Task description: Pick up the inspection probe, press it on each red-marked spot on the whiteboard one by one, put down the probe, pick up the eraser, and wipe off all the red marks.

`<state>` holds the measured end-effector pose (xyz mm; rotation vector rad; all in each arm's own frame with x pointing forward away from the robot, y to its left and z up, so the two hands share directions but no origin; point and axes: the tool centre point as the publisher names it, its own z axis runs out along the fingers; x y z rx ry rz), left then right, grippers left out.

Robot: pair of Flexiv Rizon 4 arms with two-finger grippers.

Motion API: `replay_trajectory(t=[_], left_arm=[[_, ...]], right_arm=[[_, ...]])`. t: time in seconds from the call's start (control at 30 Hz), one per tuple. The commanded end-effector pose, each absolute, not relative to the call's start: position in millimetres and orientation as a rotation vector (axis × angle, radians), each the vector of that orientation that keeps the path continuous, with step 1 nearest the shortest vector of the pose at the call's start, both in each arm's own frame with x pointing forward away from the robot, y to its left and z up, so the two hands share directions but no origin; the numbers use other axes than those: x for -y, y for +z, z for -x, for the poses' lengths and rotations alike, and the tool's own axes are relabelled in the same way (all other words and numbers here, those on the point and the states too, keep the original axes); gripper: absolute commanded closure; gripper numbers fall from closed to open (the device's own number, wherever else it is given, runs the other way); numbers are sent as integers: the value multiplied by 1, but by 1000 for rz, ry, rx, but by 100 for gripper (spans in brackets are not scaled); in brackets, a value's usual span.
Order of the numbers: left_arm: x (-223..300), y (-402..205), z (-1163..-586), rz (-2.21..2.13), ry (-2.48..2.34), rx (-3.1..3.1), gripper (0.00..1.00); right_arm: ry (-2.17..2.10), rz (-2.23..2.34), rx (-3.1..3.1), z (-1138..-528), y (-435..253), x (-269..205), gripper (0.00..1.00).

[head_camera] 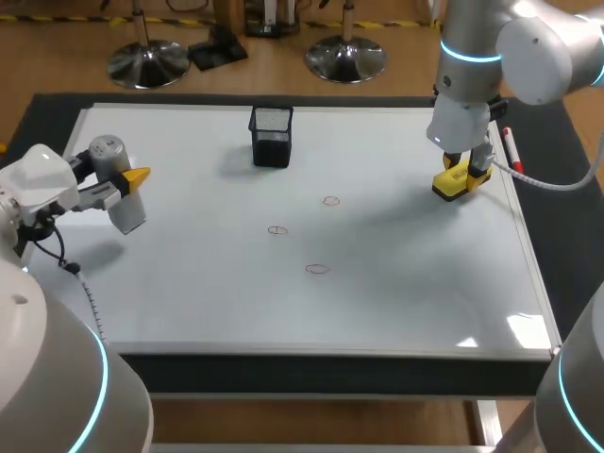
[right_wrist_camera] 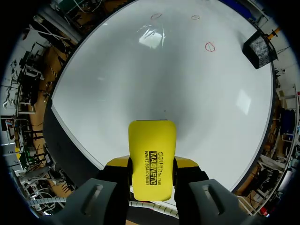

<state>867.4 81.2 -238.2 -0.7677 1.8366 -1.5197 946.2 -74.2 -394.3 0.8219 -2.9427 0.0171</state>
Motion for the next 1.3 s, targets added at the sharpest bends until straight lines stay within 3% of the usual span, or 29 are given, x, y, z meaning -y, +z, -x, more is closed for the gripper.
replay_trajectory(t=[0.03, 1.3], left_arm=[[-80, -238, -867, 767, -1519, -1829, 100], [-80, -238, -867, 767, -1519, -1829, 100]], right_arm=[[26, -854, 2938, -944, -391, 67, 100], [89, -1947, 2426, -881, -390, -227, 100]])
